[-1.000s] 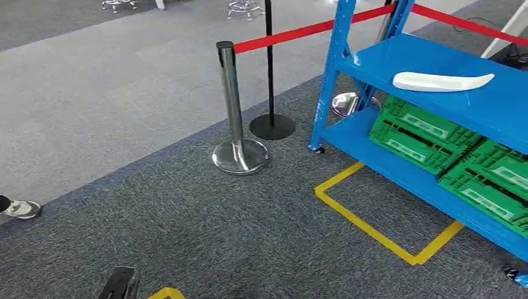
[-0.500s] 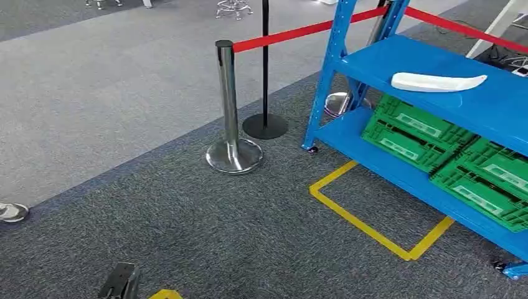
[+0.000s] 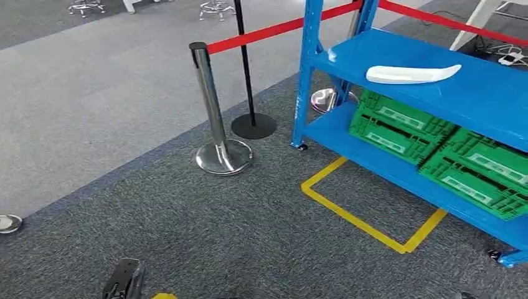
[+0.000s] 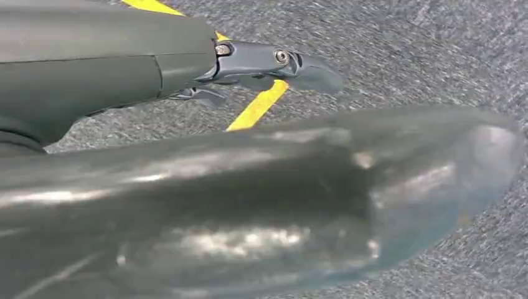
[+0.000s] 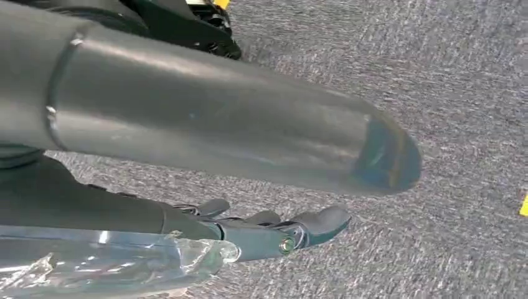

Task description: Take the parts from the cabinet and place them on the table.

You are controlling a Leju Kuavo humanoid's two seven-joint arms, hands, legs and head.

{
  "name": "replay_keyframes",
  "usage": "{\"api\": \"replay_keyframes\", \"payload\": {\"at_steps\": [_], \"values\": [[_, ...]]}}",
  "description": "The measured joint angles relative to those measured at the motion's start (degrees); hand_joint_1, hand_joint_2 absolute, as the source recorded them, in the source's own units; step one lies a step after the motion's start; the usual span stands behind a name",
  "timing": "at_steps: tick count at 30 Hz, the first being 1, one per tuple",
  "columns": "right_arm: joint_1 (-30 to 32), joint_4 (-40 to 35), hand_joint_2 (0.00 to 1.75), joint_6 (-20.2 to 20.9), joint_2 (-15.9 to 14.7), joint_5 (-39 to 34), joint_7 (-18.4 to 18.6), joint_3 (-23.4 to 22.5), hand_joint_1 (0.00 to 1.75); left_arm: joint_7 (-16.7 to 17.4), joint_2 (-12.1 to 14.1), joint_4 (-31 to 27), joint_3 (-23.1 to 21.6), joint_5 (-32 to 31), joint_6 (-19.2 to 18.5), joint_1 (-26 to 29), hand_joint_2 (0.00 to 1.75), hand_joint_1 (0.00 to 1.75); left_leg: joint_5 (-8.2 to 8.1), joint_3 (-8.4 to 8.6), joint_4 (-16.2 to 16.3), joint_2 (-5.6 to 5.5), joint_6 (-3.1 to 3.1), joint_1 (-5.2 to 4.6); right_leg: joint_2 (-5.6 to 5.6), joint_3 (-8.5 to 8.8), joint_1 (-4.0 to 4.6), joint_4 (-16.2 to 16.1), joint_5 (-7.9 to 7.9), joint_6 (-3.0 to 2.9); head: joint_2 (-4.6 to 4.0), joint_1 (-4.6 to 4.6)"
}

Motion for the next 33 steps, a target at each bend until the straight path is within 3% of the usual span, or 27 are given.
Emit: {"api": "replay_keyframes", "payload": {"at_steps": [1,2,6,7,8,10,11,12,13,14,16,17,21,23,24,26,27,28,29,30,32,33], "values": [[-0.2,0.1,0.0,0.1,0.0,-0.1,-0.1,0.1,0.0,0.0,0.0,0.2,0.0,-0.1,0.0,-0.1,0.0,0.0,2.03,2.42,-4.9,-0.28,0.11,0.06,0.21,0.07,-0.05,0.0,-0.03,0.13,0.0,0.0],[-0.4,0.3,0.0,0.1,0.0,-0.1,-0.1,0.1,0.0,0.0,-0.1,0.4,0.0,-0.2,0.0,-0.3,0.0,0.0,2.07,3.76,-7.8,-0.99,0.15,0.04,0.37,-0.08,0.25,0.1,-0.16,0.47,0.0,-0.07],[-0.4,0.7,0.0,0.2,0.0,-0.2,-0.2,0.5,0.0,0.0,-0.3,0.7,0.0,-0.3,0.0,-0.6,0.0,0.0,2.11,3.82,-8.8,-0.92,1.5,-0.15,0.85,-0.67,0.05,-0.3,0.07,1.93,0.0,-0.02],[-0.4,0.8,0.0,0.2,0.0,-0.2,-0.2,0.6,0.0,0.0,-0.3,0.8,0.0,-0.3,0.0,-0.6,0.0,0.0,2.39,3.92,-9.0,-0.59,1.96,0.12,0.46,-0.81,-0.01,0.4,-0.42,2.13,0.0,0.06],[-0.5,0.9,0.0,0.2,0.0,-0.3,-0.2,0.7,0.0,0.0,-0.3,0.8,0.0,-0.3,-0.1,-0.7,0.0,0.0,2.29,3.88,-9.0,-0.54,2.32,0.11,-0.33,-1.75,0.04,2.5,-2.01,2.28,0.0,0.29],[-0.8,1.2,0.0,0.2,0.0,-0.4,-0.3,0.9,0.0,0.0,-0.4,1.1,0.0,-0.3,-0.3,-0.7,0.0,0.0,2.28,3.82,-9.0,-0.27,2.69,0.0,-0.88,-5.87,0.05,11.5,-6.73,2.54,0.0,0.24],[-0.8,1.3,0.0,0.3,0.0,-0.4,-0.3,1.0,0.0,0.0,-0.5,1.2,0.0,-0.3,-0.3,-0.7,0.0,0.0,2.27,3.77,-9.0,-0.11,2.76,-0.08,-0.95,-7.87,0.06,15.7,-8.38,2.68,0.0,0.28],[-0.8,1.4,0.0,0.3,0.0,-0.5,-0.3,1.1,0.0,0.0,-0.6,1.4,0.0,-0.3,-0.4,-0.7,0.0,0.0,2.28,3.76,-9.0,0.03,2.78,-0.11,-0.97,-9.06,0.05,18.2,-8.79,2.74,0.0,0.26],[-0.8,1.6,0.0,0.3,0.0,-0.5,-0.3,1.2,0.0,0.0,-0.6,1.5,0.0,-0.3,-0.5,-0.7,0.0,0.0,2.28,3.79,-9.0,0.1,2.78,-0.11,-0.98,-8.66,0.05,17.3,-7.72,2.74,0.0,0.28],[-0.9,1.7,0.0,0.3,0.0,-0.5,-0.3,1.3,0.0,0.0,-0.7,1.7,0.0,-0.4,-0.5,-0.7,0.0,0.0,2.27,3.85,-9.0,0.18,2.78,-0.11,-1.05,-7.2,0.04,14.4,-5.81,2.7,0.0,0.28],[-1.0,1.8,0.0,0.4,-0.1,-0.5,-0.3,1.4,0.0,0.0,-0.9,1.8,0.0,-0.4,-0.6,-0.8,0.0,0.0,2.18,4.05,-8.9,0.35,2.57,-0.06,-1.72,-1.83,-0.01,4.0,-1.02,2.6,0.0,0.28],[-1.1,1.8,0.0,0.4,-0.2,-0.6,-0.3,1.4,0.0,0.0,-0.9,1.9,0.0,-0.4,-0.6,-0.7,0.0,0.0,2.14,4.11,-8.9,0.43,2.24,-0.19,-2.7,-0.06,0.02,0.3,-0.95,2.65,0.0,0.28],[-1.1,2.1,0.0,0.4,-0.2,-0.6,-0.4,1.6,0.0,0.0,-0.9,2.1,0.0,-0.5,-0.7,-0.8,0.0,0.0,2.3,4.11,-8.9,0.66,1.2,-0.32,-1.67,-0.31,0.48,0.3,-0.67,1.12,0.0,0.2],[-1.3,2.1,0.0,0.4,-0.2,-0.6,-0.4,1.7,0.0,0.0,-1.0,2.1,0.0,-0.5,-0.7,-0.8,0.0,0.0,0.86,3.45,-7.4,0.26,0.42,-0.21,-1.49,0.13,0.08,-0.1,-0.19,0.35,0.0,0.05],[-1.4,2.2,0.0,0.4,-0.2,-0.6,-0.4,1.7,0.0,0.0,-1.0,2.1,0.0,-0.5,-0.7,-0.8,0.0,0.0,-1.26,2.04,-4.2,0.1,0.17,-0.18,-1.39,0.05,0.06,0.0,-0.05,0.07,0.0,-0.11],[-1.5,2.3,0.0,0.4,-0.2,-0.8,-0.4,1.9,0.0,0.0,-1.0,2.3,0.1,-0.7,-0.8,-0.8,0.0,0.0,-5.57,-2.61,5.3,0.08,-0.13,-0.1,-1.05,-0.21,0.08,0.0,0.0,-0.07,0.0,-0.07],[-1.5,2.3,0.0,0.5,-0.2,-0.9,-0.5,1.9,0.0,0.0,-1.1,2.5,0.1,-0.8,-0.9,-0.8,0.0,0.0,-6.53,-4.34,8.7,0.08,-0.13,-0.1,-0.92,-0.28,0.09,0.0,0.0,-0.07,0.0,-0.07],[-1.5,2.4,0.0,0.5,-0.2,-1.1,-0.5,2.0,0.0,0.0,-1.1,2.6,0.1,-0.9,-1.0,-0.8,0.0,0.0,-6.15,-4.91,9.5,0.07,-0.06,-0.1,-0.73,-0.27,0.09,0.0,0.0,-0.07,0.0,-0.04],[-1.5,2.5,0.0,0.5,-0.2,-1.2,-0.5,2.0,0.0,0.0,-1.2,2.6,0.1,-1.0,-1.0,-0.8,0.0,0.0,-4.37,-4.21,7.9,0.06,0.05,-0.1,-0.49,-0.22,0.09,0.0,0.0,-0.07,0.0,-0.07],[-1.6,2.6,0.0,0.5,-0.2,-1.2,-0.5,2.1,0.0,0.0,-1.2,2.7,0.1,-1.0,-1.0,-0.9,0.0,0.0,-1.78,-2.35,3.9,0.03,0.21,-0.1,-0.19,-0.14,0.08,0.0,0.0,-0.06,0.0,-0.04],[-2.0,2.6,0.0,0.5,-0.2,-1.3,-0.6,2.2,0.0,0.0,-1.1,2.8,0.3,-1.0,-1.0,-0.9,0.0,0.0,2.45,2.8,-6.1,-0.88,0.57,-0.02,0.29,-0.03,0.01,0.0,-0.01,0.11,0.0,-0.07],[-2.1,2.6,0.0,0.5,-0.2,-1.3,-0.6,2.2,0.0,0.0,-1.1,2.8,0.4,-1.0,-1.0,-1.0,0.0,0.0,2.01,3.89,-8.6,-1.3,0.66,-0.08,0.57,-0.35,0.46,0.4,-0.26,0.55,0.0,-0.11]]}}
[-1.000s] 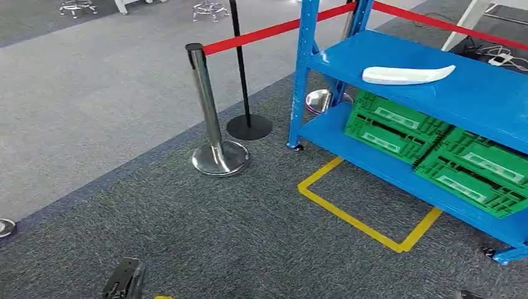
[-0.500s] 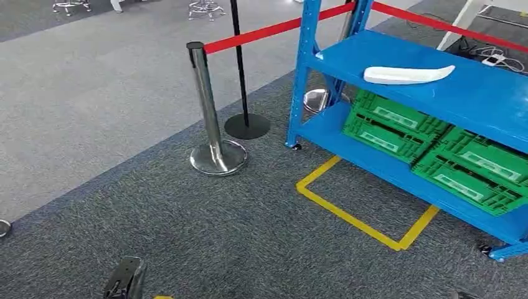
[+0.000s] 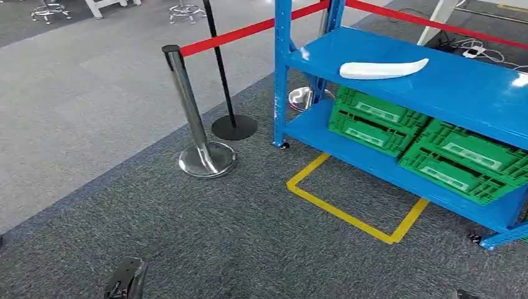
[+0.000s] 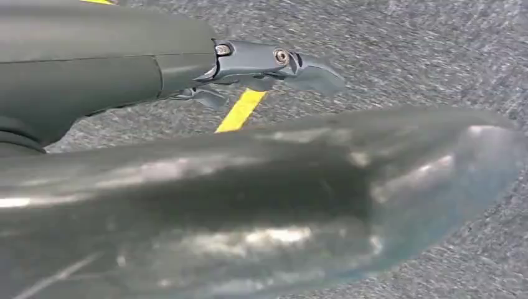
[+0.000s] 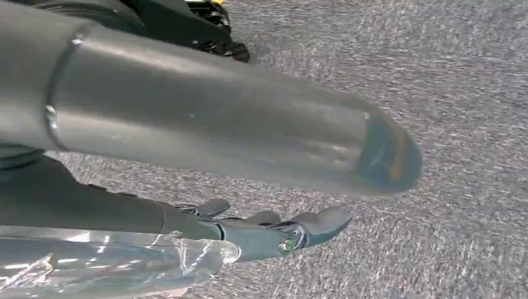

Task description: Take the parts from the cabinet and place them on the table.

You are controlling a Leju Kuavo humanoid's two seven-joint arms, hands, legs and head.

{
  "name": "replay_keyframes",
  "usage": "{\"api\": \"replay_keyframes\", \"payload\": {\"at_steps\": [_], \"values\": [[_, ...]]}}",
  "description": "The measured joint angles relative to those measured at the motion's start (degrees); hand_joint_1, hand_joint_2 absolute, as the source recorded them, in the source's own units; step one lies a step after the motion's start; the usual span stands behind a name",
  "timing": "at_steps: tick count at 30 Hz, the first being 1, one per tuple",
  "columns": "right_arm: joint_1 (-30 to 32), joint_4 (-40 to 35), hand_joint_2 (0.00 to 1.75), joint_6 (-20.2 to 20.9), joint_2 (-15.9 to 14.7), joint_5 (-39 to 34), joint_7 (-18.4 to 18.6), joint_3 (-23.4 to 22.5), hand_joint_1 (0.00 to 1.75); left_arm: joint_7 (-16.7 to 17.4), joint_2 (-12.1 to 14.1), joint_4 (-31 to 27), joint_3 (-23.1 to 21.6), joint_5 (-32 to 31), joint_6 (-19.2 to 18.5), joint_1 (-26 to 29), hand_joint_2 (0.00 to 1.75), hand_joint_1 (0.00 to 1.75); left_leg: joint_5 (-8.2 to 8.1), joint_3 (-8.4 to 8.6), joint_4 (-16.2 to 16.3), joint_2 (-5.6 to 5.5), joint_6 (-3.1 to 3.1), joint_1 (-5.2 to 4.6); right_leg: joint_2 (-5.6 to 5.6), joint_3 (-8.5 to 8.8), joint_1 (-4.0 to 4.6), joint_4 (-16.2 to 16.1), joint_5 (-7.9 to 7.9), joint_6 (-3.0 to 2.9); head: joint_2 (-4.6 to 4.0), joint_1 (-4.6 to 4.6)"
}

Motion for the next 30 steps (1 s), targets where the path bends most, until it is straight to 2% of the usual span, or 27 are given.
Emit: {"api": "replay_keyframes", "payload": {"at_steps": [2,3,4,5,6,8,9,10,11,12,14,15,16,19,20,21,22,23,24,25,26,27,29,30], "values": [[0.1,0.0,0.0,0.0,0.0,0.0,0.0,0.1,0.0,0.0,0.0,0.1,0.1,0.0,0.0,-0.2,0.0,0.0,-0.03,-0.32,0.2,0.14,0.35,-0.09,0.22,-0.24,-0.2,-0.3,0.22,0.59,0.0,0.09],[0.2,0.1,0.0,0.0,0.0,0.0,0.0,0.2,0.0,0.0,0.0,0.1,0.1,0.0,0.0,-0.2,0.0,0.0,-0.05,-0.31,0.2,0.17,0.66,-0.28,0.32,-0.32,-0.39,-0.6,0.31,0.97,0.0,0.13],[0.2,0.2,0.0,0.0,-0.1,0.0,0.0,0.3,0.0,0.0,-0.1,0.2,0.1,0.0,0.0,-0.2,0.0,0.0,0.23,-0.13,-0.3,0.33,1.12,-0.06,0.35,-0.54,-0.39,-0.6,0.15,1.42,0.0,0.02],[0.2,0.2,0.0,0.0,-0.1,0.0,0.0,0.4,0.0,0.0,0.0,0.2,0.2,0.0,0.0,-0.3,0.0,0.0,0.4,-0.09,-0.4,0.67,1.53,0.09,-0.45,-0.7,-0.42,0.4,-0.56,1.64,0.0,0.2],[0.0,0.2,0.0,0.0,-0.1,0.0,0.0,0.5,0.0,0.0,0.0,0.2,0.2,-0.1,0.0,-0.3,0.0,0.0,0.32,-0.12,-0.4,0.76,1.9,0.09,-1.15,-1.83,-0.36,2.8,-2.49,1.83,0.0,0.31],[-0.2,0.4,0.0,0.0,-0.1,0.0,0.0,0.5,0.0,0.0,-0.1,0.2,0.2,-0.2,0.0,-0.3,0.0,0.0,0.3,-0.17,-0.4,0.95,2.14,-0.03,-1.52,-5.94,-0.37,11.9,-7.34,2.07,0.0,0.22],[-0.1,0.5,0.0,-0.1,-0.1,0.0,0.0,0.6,0.0,0.0,-0.1,0.3,0.3,-0.3,0.0,-0.3,0.0,0.0,0.3,-0.23,-0.4,0.99,2.15,-0.05,-1.53,-7.74,-0.37,15.8,-8.77,2.21,0.0,0.33],[-0.1,0.7,0.0,-0.1,-0.1,0.0,0.0,0.7,0.0,0.0,-0.1,0.4,0.3,-0.5,-0.1,-0.3,0.0,0.0,0.3,-0.22,-0.4,0.99,2.14,-0.06,-1.55,-8.35,-0.38,17.1,-8.73,2.25,0.0,0.26],[-0.1,0.8,0.0,-0.2,-0.1,0.0,0.0,0.8,0.0,0.0,-0.2,0.5,0.3,-0.5,-0.1,-0.3,0.0,0.0,0.3,-0.17,-0.3,0.98,2.14,-0.06,-1.56,-7.6,-0.38,15.7,-7.42,2.21,0.0,0.31],[-0.1,0.9,0.0,-0.2,-0.1,0.0,0.0,0.9,0.0,0.1,-0.3,0.5,0.4,-0.7,-0.1,-0.3,0.0,0.0,0.3,-0.09,-0.3,0.97,2.13,-0.06,-1.57,-5.78,-0.37,12.1,-5.27,2.15,0.0,0.31],[-0.3,0.9,0.0,-0.2,-0.2,0.0,0.0,1.1,0.0,0.2,-0.4,0.6,0.5,-1.0,-0.4,-0.3,0.0,0.0,0.18,0.18,-0.3,0.95,1.88,-0.04,-1.59,-0.17,-0.43,1.5,-0.63,1.95,0.0,0.31],[-0.5,0.9,0.0,-0.2,-0.2,0.0,0.0,1.2,0.0,0.2,-0.3,0.6,0.6,-1.1,-0.4,-0.3,0.0,0.0,0.09,0.11,-0.1,0.9,1.53,-0.46,-1.54,0.59,-0.27,-0.4,-0.91,1.81,0.0,0.31],[-0.5,1.0,0.0,-0.2,-0.2,-0.1,0.0,1.3,0.0,0.4,-0.3,0.7,0.6,-1.1,-0.5,-0.3,0.0,0.0,0.18,0.03,0.0,0.8,1.26,-0.49,-1.47,0.76,-0.35,-0.5,-0.52,1.32,0.0,0.15],[-0.5,1.0,0.0,-0.2,-0.2,-0.1,0.0,1.4,0.0,0.4,-0.3,0.7,0.6,-1.2,-0.6,-0.3,0.0,0.0,0.56,-0.02,-0.3,0.79,0.44,-0.28,-1.48,0.59,-0.05,-0.3,-0.26,0.5,0.0,0.2],[-0.6,1.1,0.0,-0.2,-0.2,-0.1,0.0,1.5,0.0,0.5,-0.2,0.7,0.6,-1.2,-0.6,-0.3,0.0,0.0,-0.08,-0.22,0.3,0.76,0.05,-0.18,-1.58,0.73,-0.43,-0.7,0.06,-0.01,0.0,0.22],[-0.7,1.1,0.0,-0.3,-0.2,-0.1,0.0,1.5,0.0,0.5,-0.3,0.7,0.6,-1.2,-0.7,-0.3,0.0,0.0,-1.66,-1.15,2.3,0.78,-0.32,-0.2,-1.56,0.7,-0.47,-0.7,0.13,-0.18,0.0,-0.09],[-0.7,1.1,0.0,-0.3,-0.2,-0.1,0.0,1.5,0.0,0.5,-0.3,0.7,0.6,-1.2,-0.6,-0.4,0.0,0.0,-3.83,-2.98,6.1,0.77,-0.59,-0.1,-1.59,0.61,-0.5,-0.7,0.13,-0.52,0.0,-0.13],[-0.7,1.1,0.0,-0.3,-0.2,-0.1,0.0,1.5,0.0,0.5,-0.3,0.8,0.6,-1.2,-0.6,-0.4,0.0,0.0,-6.2,-5.41,11.2,0.77,-0.79,-0.04,-1.65,0.51,-0.5,-0.7,0.14,-0.56,0.0,-0.11],[-0.7,1.1,0.0,-0.3,-0.2,-0.1,0.0,1.5,0.0,0.5,-0.3,0.8,0.6,-1.2,-0.6,-0.3,0.0,0.0,-7.63,-7.54,15.4,0.77,-0.9,-0.02,-1.7,0.44,-0.49,-0.7,0.15,-0.58,0.0,-0.09],[-0.7,1.2,0.0,-0.3,-0.2,-0.1,0.0,1.5,0.0,0.5,-0.4,0.8,0.6,-1.2,-0.6,-0.2,0.0,0.0,-8.02,-8.91,17.9,0.77,-0.94,0.0,-1.72,0.39,-0.49,-0.7,0.15,-0.58,0.0,-0.11],[-0.7,1.2,0.0,-0.3,-0.2,-0.1,0.0,1.6,0.0,0.5,-0.4,0.8,0.6,-1.2,-0.6,-0.2,0.0,0.0,-6.88,-8.73,17.4,0.78,-0.91,0.01,-1.57,0.4,-0.49,-0.7,0.15,-0.58,0.0,-0.11],[-0.7,1.2,0.0,-0.3,-0.2,-0.2,-0.1,1.6,0.0,0.5,-0.5,0.8,0.6,-1.3,-0.5,-0.2,0.0,0.0,-4.86,-7.5,14.7,0.77,-0.8,0.01,-1.49,0.43,-0.49,-0.7,0.15,-0.58,0.0,-0.11],[-0.8,1.3,0.0,-0.2,-0.2,-0.5,-0.4,1.6,0.0,0.5,-0.4,0.8,0.8,-1.6,-0.4,-0.2,0.0,0.0,-0.2,-2.56,5.2,0.64,-0.47,0.03,-1.16,0.6,-0.54,-0.7,0.15,-0.46,0.0,-0.11],[-0.9,1.3,0.0,-0.1,-0.2,-0.7,-0.6,1.6,0.0,0.5,-0.4,0.8,0.9,-1.7,-0.4,-0.2,0.0,0.0,0.59,-0.51,1.6,-0.1,-0.37,0.12,-1.0,0.53,-0.44,-0.6,0.13,-0.17,0.0,-0.13]]}}
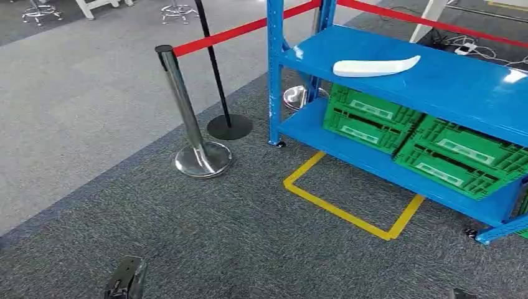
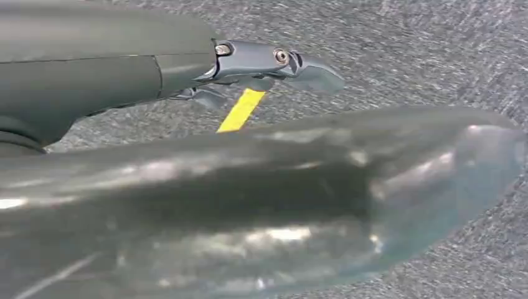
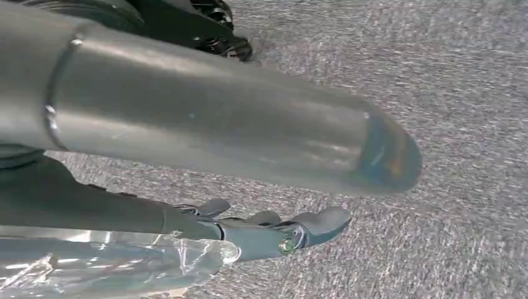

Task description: Take the parts from the cabinet and place them on the table.

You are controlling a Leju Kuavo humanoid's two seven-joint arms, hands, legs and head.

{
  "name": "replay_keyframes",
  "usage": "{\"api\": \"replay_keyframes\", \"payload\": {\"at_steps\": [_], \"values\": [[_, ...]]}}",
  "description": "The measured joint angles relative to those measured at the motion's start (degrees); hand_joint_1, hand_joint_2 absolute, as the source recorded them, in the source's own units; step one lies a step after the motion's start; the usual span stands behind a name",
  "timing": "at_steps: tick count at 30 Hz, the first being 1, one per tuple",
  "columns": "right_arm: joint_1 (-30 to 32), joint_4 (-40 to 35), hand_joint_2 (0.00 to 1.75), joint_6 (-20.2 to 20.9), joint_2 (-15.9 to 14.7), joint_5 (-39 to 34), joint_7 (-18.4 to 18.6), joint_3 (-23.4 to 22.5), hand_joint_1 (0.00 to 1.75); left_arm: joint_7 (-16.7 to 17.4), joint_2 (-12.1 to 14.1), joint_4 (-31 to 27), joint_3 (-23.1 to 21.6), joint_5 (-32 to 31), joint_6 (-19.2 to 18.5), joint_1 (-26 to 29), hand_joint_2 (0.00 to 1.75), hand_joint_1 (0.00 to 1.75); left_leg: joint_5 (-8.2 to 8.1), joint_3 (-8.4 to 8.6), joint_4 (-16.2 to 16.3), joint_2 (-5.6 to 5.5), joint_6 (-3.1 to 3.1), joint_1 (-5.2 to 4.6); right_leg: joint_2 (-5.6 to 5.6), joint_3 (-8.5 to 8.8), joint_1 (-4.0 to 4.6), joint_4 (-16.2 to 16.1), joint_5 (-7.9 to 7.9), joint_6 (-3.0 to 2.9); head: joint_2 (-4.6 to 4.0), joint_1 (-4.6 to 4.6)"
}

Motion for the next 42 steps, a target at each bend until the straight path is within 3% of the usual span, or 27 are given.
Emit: {"api": "replay_keyframes", "payload": {"at_steps": [1,4,6,7,9,10,11,12,13,15,16,17,20,21,22,24,25,26,28,29,30,31,32,35,36,37,42], "values": [[-0.1,0.0,0.0,0.1,0.0,-0.2,-0.2,0.0,0.0,0.0,0.0,0.0,0.2,-0.1,0.1,-0.1,0.0,0.0,-0.74,0.61,-1.9,-0.11,0.21,0.0,0.27,-0.38,0.32,0.4,-0.21,0.4,0.0,0.04],[0.0,0.1,0.0,0.2,0.0,-0.5,-0.4,0.1,0.0,0.0,0.0,0.1,0.3,-0.4,0.1,0.1,0.0,0.0,-0.52,0.31,-1.6,0.15,0.94,-0.32,0.55,-0.5,0.05,-0.3,0.29,1.3,0.0,0.15],[0.0,0.1,0.0,0.3,0.0,-0.7,-0.6,0.3,0.0,0.1,0.0,0.2,0.8,-0.9,-0.3,0.0,0.0,0.0,-0.18,0.41,-2.0,0.67,1.68,0.06,0.08,-1.16,0.01,1.0,-0.81,1.82,0.0,0.24],[-0.1,0.2,0.0,0.4,0.0,-0.7,-0.6,0.4,0.0,0.1,0.0,0.2,1.0,-1.0,-0.4,-0.1,0.0,0.0,-0.26,0.4,-2.0,0.79,2.05,0.05,-0.35,-2.42,0.06,3.8,-2.63,1.98,0.0,0.28],[-0.3,0.2,0.0,0.4,0.0,-0.9,-0.7,0.5,0.0,0.1,0.0,0.3,1.2,-1.2,-0.6,0.0,0.0,0.0,-0.33,0.36,-2.0,1.17,2.33,-0.06,-0.52,-6.81,0.07,13.1,-7.11,2.15,0.0,0.2],[-0.1,0.2,0.0,0.4,0.0,-1.0,-0.7,0.5,0.0,0.1,0.0,0.3,1.2,-1.2,-0.6,0.1,0.0,0.0,-0.36,0.35,-2.0,1.4,2.37,-0.11,-0.52,-8.7,0.07,17.1,-8.43,2.25,0.0,0.2],[0.0,0.2,0.0,0.4,0.0,-1.2,-0.7,0.7,0.0,0.1,0.0,0.4,1.2,-1.3,-0.6,0.1,0.0,0.0,-0.38,0.36,-1.9,1.59,2.4,-0.13,-0.54,-9.41,0.06,18.5,-8.45,2.28,0.0,0.22],[0.0,0.3,0.0,0.4,0.0,-1.2,-0.7,0.8,0.0,0.1,0.0,0.4,1.2,-1.3,-0.6,0.1,0.0,0.0,-0.39,0.42,-1.9,1.77,2.4,-0.13,-0.57,-8.9,0.06,17.3,-7.22,2.28,0.0,0.2],[-0.1,0.3,0.0,0.4,-0.1,-1.2,-0.7,0.8,0.0,0.1,-0.1,0.4,1.2,-1.3,-0.6,0.1,0.0,0.0,-0.42,0.49,-1.9,2.02,2.37,-0.12,-0.71,-7.08,0.06,13.5,-4.8,2.23,0.0,0.22],[-0.2,0.3,0.0,0.4,-0.3,-1.2,-0.7,0.9,0.0,0.1,-0.2,0.4,1.3,-1.3,-0.6,0.1,0.0,0.0,-0.59,0.82,-1.9,2.4,2.09,-0.08,-2.33,-1.46,0.01,3.0,-0.17,2.16,0.0,0.2],[-0.3,0.3,0.0,0.4,-0.3,-1.2,-0.7,1.0,0.0,0.1,-0.1,0.5,1.4,-1.4,-0.6,0.2,0.0,0.0,-0.77,0.85,-1.6,2.55,1.67,-0.52,-3.52,-0.46,0.35,0.4,-0.83,2.19,0.0,0.29],[-0.4,0.3,0.0,0.4,-0.3,-1.2,-0.8,1.0,0.0,0.1,-0.1,0.5,1.5,-1.4,-0.6,0.2,0.0,0.0,-0.81,0.77,-1.5,2.63,1.39,-0.61,-2.56,-0.43,0.25,0.4,-0.46,1.43,0.0,0.06],[-0.1,0.4,0.0,0.4,-0.3,-1.3,-0.8,1.1,0.0,0.1,-0.1,0.5,1.6,-1.4,-0.6,0.1,0.0,0.0,-0.64,0.82,-1.6,3.41,0.73,-0.47,-1.74,-0.57,0.43,0.7,-0.28,0.5,0.0,0.15],[-0.1,0.4,0.0,0.4,-0.3,-1.3,-0.8,1.2,0.0,0.1,-0.1,0.5,1.6,-1.4,-0.6,0.1,0.0,0.0,-1.14,0.7,-1.3,3.18,0.3,-0.37,-1.48,-0.47,0.13,0.5,0.01,0.04,0.0,0.13],[-0.3,0.4,0.0,0.4,-0.3,-1.3,-0.8,1.2,0.0,0.1,-0.2,0.5,1.6,-1.4,-0.6,0.1,0.0,0.0,-2.73,-0.06,0.6,2.3,-0.04,-0.3,-1.15,-0.53,0.07,0.5,0.09,-0.22,0.0,-0.04],[-0.4,0.4,0.0,0.4,-0.3,-1.3,-0.8,1.2,0.0,0.1,-0.1,0.5,1.6,-1.4,-0.6,0.1,0.0,0.0,-7.25,-4.11,9.3,1.68,-0.45,-0.2,-0.5,-0.73,0.07,0.5,0.17,-0.57,0.0,-0.02],[-0.3,0.4,0.0,0.4,-0.3,-1.3,-0.8,1.2,0.0,0.1,-0.2,0.6,1.6,-1.4,-0.6,0.2,0.0,0.0,-8.86,-6.41,13.8,1.58,-0.51,-0.2,-0.14,-0.8,0.09,0.5,0.16,-0.63,0.0,0.0],[-0.3,0.4,0.0,0.4,-0.3,-1.3,-0.8,1.2,0.0,0.2,-0.2,0.7,1.6,-1.4,-0.6,0.3,0.0,0.0,-9.22,-7.77,16.3,1.55,-0.49,-0.2,0.26,-0.84,0.11,0.5,0.17,-0.64,0.0,0.0],[-0.3,0.4,0.0,0.4,-0.3,-1.4,-0.8,1.3,0.0,0.2,-0.3,0.7,1.6,-1.5,-0.6,0.4,0.0,0.0,-6.24,-6.67,13.5,1.48,-0.21,-0.2,1.2,-0.79,0.11,0.5,0.18,-0.64,0.0,-0.02],[-0.3,0.4,0.0,0.4,-0.3,-1.4,-0.8,1.3,0.0,0.2,-0.3,0.7,1.6,-1.5,-0.6,0.4,0.0,0.0,-3.44,-4.35,8.7,1.26,0.07,-0.2,1.73,-0.7,0.1,0.5,0.2,-0.61,0.0,0.0],[-0.3,0.4,0.0,0.4,-0.3,-1.4,-0.8,1.3,0.0,0.2,-0.3,0.7,1.6,-1.5,-0.6,0.3,0.0,0.0,-1.12,-1.75,3.7,0.33,0.35,-0.19,2.23,-0.63,0.06,0.5,0.22,-0.54,0.0,0.0],[-0.3,0.4,0.0,0.4,-0.3,-1.4,-0.8,1.3,0.0,0.2,-0.3,0.7,1.7,-1.5,-0.6,0.3,0.0,0.0,-0.35,0.1,0.2,-1.58,0.64,-0.1,2.62,-0.73,0.04,0.5,0.24,-0.34,0.0,0.0],[-0.5,0.4,0.0,0.4,-0.3,-1.4,-0.8,1.3,0.0,0.2,-0.3,0.7,1.7,-1.5,-0.6,0.3,0.0,0.0,-1.04,0.73,-1.8,-1.84,0.67,0.13,3.07,-1.06,0.39,0.9,0.04,0.04,0.0,0.07],[-0.1,0.5,0.0,0.4,-0.3,-1.4,-0.8,1.4,0.0,0.2,-0.3,0.8,1.8,-1.7,-0.6,0.2,0.0,0.0,-0.91,0.54,-1.5,-0.98,1.13,-0.3,4.06,-1.8,-0.09,0.2,0.49,1.18,0.0,0.07],[-0.1,0.5,0.0,0.4,-0.4,-1.4,-0.8,1.4,0.0,0.2,-0.3,0.8,1.9,-1.8,-0.7,0.2,0.0,0.0,-0.55,0.71,-2.1,-0.37,1.64,0.11,3.9,-1.89,-0.09,0.5,0.22,1.53,0.0,0.04],[-0.1,0.5,0.0,0.4,-0.4,-1.4,-0.8,1.4,0.0,0.2,-0.3,0.8,2.1,-1.8,-0.7,0.1,0.0,0.0,-0.52,0.75,-2.1,0.02,1.76,0.06,1.79,-2.44,0.07,1.9,-0.83,1.73,0.0,0.24],[-0.1,0.5,0.0,0.4,-0.4,-1.4,-0.8,1.4,0.0,0.2,-0.3,0.8,2.1,-1.8,-0.7,0.1,0.0,0.0,-0.57,0.74,-2.1,0.05,1.84,0.06,1.36,-2.67,0.11,2.5,-1.28,1.79,0.0,0.37]]}}
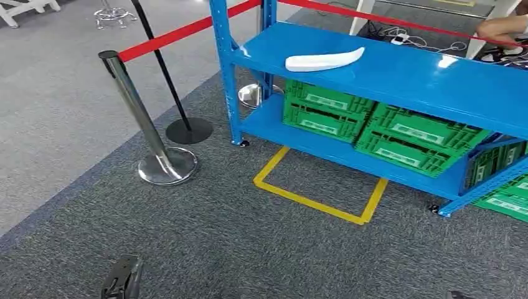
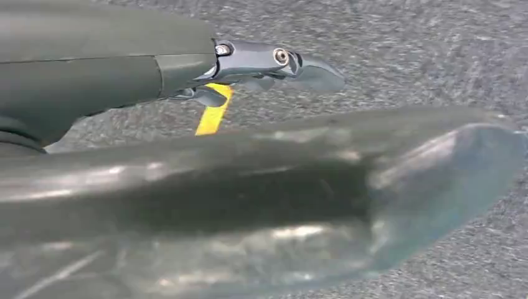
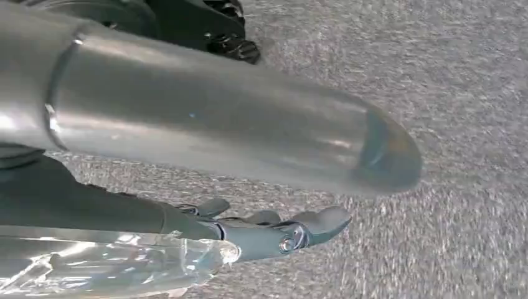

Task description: Take the parts from the cabinet and place them on the table.

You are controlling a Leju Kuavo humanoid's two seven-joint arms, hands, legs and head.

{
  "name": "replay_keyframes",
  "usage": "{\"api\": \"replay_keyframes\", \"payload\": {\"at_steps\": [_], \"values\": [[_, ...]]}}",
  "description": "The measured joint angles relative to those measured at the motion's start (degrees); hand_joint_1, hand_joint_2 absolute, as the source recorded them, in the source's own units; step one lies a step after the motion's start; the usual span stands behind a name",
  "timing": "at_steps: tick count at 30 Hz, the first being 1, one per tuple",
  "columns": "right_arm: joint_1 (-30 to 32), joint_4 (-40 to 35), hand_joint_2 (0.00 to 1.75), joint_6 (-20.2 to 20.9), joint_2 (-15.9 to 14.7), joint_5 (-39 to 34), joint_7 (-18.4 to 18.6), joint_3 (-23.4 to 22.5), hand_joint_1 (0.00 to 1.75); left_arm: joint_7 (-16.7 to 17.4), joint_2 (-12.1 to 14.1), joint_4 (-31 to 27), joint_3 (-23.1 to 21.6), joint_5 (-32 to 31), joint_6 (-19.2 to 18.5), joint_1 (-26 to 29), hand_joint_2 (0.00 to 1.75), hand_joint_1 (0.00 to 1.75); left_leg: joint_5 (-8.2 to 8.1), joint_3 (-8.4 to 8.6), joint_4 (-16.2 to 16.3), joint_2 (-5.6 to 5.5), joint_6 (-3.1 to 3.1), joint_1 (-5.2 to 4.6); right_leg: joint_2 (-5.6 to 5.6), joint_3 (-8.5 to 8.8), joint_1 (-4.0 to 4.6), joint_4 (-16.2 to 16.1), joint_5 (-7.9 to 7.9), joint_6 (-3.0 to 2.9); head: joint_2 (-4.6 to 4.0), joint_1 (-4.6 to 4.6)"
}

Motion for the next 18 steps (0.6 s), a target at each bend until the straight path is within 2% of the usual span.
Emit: {"api": "replay_keyframes", "payload": {"at_steps": [2,3,4,5,6,7,8,10,11,12,13,14,15,16,17,18], "values": [[-0.1,0.0,0.0,0.0,0.0,0.0,0.0,0.0,0.0,0.0,0.0,0.0,0.0,0.0,0.0,0.0,0.0,0.0,-0.07,0.0,0.0,0.1,0.19,0.0,-0.46,-0.45,-0.03,0.9,-0.69,0.07,0.0,0.04],[-0.3,0.0,0.0,0.0,-0.1,0.0,0.0,0.0,0.0,0.0,0.0,0.0,0.1,0.0,0.0,0.1,0.0,0.0,-0.11,0.0,0.0,0.62,0.45,-0.07,-1.39,-2.45,-0.05,5.2,-3.31,0.25,0.0,0.02],[-0.4,0.0,0.0,0.0,-0.1,0.0,0.0,0.0,0.0,0.0,0.0,0.0,0.1,0.0,0.0,0.2,0.0,0.0,-0.17,0.02,0.0,1.05,0.54,-0.11,-1.73,-4.24,-0.05,9.1,-5.26,0.38,0.0,-0.05],[-0.2,0.0,0.0,0.0,-0.1,0.0,0.0,0.1,0.0,0.0,0.0,0.1,0.0,0.0,0.0,0.3,0.0,0.0,-0.22,0.0,0.0,1.93,0.61,-0.11,-1.99,-7.45,-0.09,16.0,-7.48,0.71,0.0,0.04],[-0.1,0.1,0.0,0.0,-0.1,0.0,0.0,0.0,0.0,0.0,-0.2,0.1,0.0,0.0,0.0,0.2,0.0,0.0,-0.55,0.57,0.1,3.29,0.23,-0.04,-3.12,-1.0,-0.12,3.6,-0.35,0.72,0.0,0.0],[-0.4,0.1,0.0,0.0,-0.2,0.0,0.0,0.0,0.0,0.0,-0.1,0.1,0.1,0.0,0.0,0.2,0.0,0.0,-1.02,0.83,0.5,3.81,-0.5,-0.57,-4.9,1.95,0.09,-2.0,0.87,0.18,0.0,0.02],[-0.4,0.1,0.0,0.0,-0.2,0.0,0.0,0.0,0.0,0.0,0.0,0.1,0.1,0.0,0.0,0.2,0.0,0.0,-0.94,0.82,0.5,4.09,-0.68,-0.61,-4.14,2.04,0.04,-2.0,1.05,-0.37,0.0,-0.18],[-0.2,0.2,0.0,0.0,-0.2,0.0,0.0,0.0,0.0,0.0,-0.1,0.1,0.1,0.0,0.0,0.2,0.0,0.0,-0.74,0.9,0.3,4.75,-1.09,-0.48,-3.5,1.67,0.31,-1.8,1.14,-0.94,0.0,-0.11],[-0.2,0.2,0.0,0.0,-0.2,0.0,0.0,0.0,0.0,0.0,-0.1,0.1,0.1,0.0,0.0,0.1,0.0,0.0,-1.02,0.94,0.4,4.96,-1.49,-0.45,-3.1,1.84,0.01,-2.0,1.43,-1.42,0.0,-0.05],[-0.2,0.2,0.0,0.0,-0.3,0.0,0.0,0.0,0.0,0.0,-0.1,0.1,0.1,0.0,0.0,0.1,0.0,0.0,-1.89,0.71,1.1,3.76,-1.91,-0.3,-2.74,1.86,-0.14,-2.1,1.57,-1.67,0.0,-0.13],[-0.3,0.2,0.0,0.0,-0.3,0.0,0.0,0.0,0.0,0.0,-0.1,0.1,0.1,-0.1,0.0,0.1,0.0,0.0,-3.74,-0.46,3.7,2.45,-2.17,-0.24,-2.48,1.77,-0.22,-2.1,1.63,-2.01,0.0,-0.37],[-0.5,0.2,0.0,0.0,-0.3,0.0,0.0,0.0,0.0,0.0,-0.1,0.1,0.2,0.0,0.0,0.2,0.0,0.0,-6.1,-2.56,8.3,1.81,-2.34,-0.15,-2.05,1.65,-0.22,-2.1,1.69,-2.23,0.0,-0.31],[-0.6,0.2,0.0,0.0,-0.3,0.0,0.0,0.0,0.0,0.0,0.0,0.1,0.1,-0.1,0.0,0.3,0.0,0.0,-8.34,-5.18,13.5,1.58,-2.47,-0.12,-1.57,1.51,-0.22,-2.1,1.73,-2.34,0.0,-0.35],[-0.5,0.2,0.0,0.0,-0.3,-0.1,0.0,0.0,0.0,0.0,-0.1,0.1,0.1,-0.1,0.0,0.3,0.0,0.0,-9.43,-7.21,17.3,1.48,-2.53,-0.12,-1.05,1.42,-0.21,-2.1,1.76,-2.36,0.0,-0.31],[-0.5,0.2,0.0,0.0,-0.3,-0.1,0.0,0.0,0.0,0.0,-0.1,0.2,0.1,-0.1,0.0,0.3,0.0,0.0,-9.12,-7.98,18.4,1.48,-2.54,-0.09,-0.62,1.39,-0.21,-2.1,1.77,-2.36,0.0,-0.31],[-0.5,0.2,0.0,0.0,-0.3,-0.1,0.0,0.1,0.0,0.0,-0.2,0.2,0.1,-0.1,0.0,0.4,0.0,0.0,-7.6,-7.51,17.1,1.46,-2.48,-0.06,-0.11,1.41,-0.21,-2.1,1.79,-2.34,0.0,-0.31]]}}
